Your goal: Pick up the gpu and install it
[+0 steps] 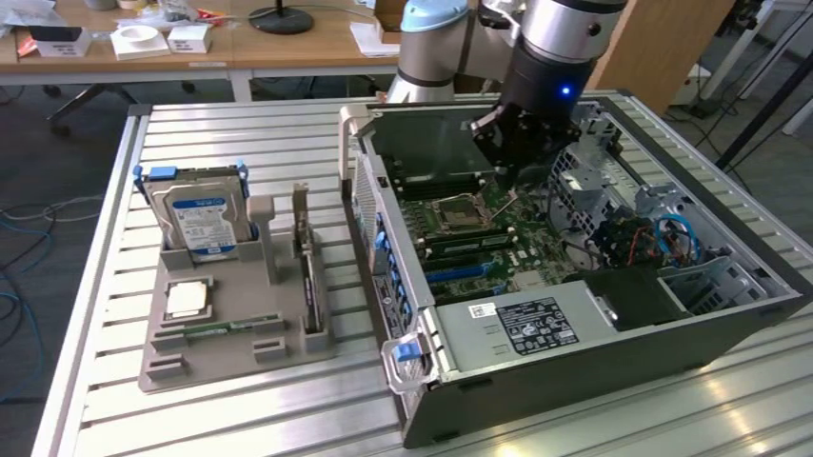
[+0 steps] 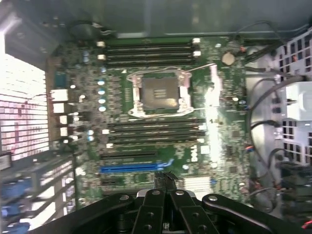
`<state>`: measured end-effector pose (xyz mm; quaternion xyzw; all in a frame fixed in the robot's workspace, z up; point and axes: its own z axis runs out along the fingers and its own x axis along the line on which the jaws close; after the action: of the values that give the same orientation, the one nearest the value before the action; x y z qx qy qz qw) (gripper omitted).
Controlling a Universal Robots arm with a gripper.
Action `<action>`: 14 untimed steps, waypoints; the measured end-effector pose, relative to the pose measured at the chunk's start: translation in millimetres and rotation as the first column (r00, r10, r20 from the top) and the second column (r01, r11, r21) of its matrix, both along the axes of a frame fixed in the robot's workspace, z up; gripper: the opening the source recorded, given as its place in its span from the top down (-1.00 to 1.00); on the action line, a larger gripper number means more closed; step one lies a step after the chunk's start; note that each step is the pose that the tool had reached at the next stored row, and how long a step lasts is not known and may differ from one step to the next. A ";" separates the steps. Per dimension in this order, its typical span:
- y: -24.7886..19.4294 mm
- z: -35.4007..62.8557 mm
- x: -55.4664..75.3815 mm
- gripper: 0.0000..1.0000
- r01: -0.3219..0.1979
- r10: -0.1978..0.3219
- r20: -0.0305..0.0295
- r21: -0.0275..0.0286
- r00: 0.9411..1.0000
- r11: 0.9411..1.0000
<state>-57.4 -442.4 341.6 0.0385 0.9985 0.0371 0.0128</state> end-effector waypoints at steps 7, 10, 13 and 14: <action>0.0 -0.3 -27.2 0.80 0.000 0.000 0.000 0.000 1.000 1.000; 0.0 -0.2 -27.5 0.80 0.000 0.000 0.000 0.000 1.000 1.000; 0.0 -0.2 -27.5 0.80 0.000 0.000 0.000 0.000 1.000 1.000; 0.0 -0.2 -27.5 0.80 0.000 0.000 0.000 0.000 1.000 1.000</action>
<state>-84.9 -442.4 341.4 0.0384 0.9985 0.0371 0.0128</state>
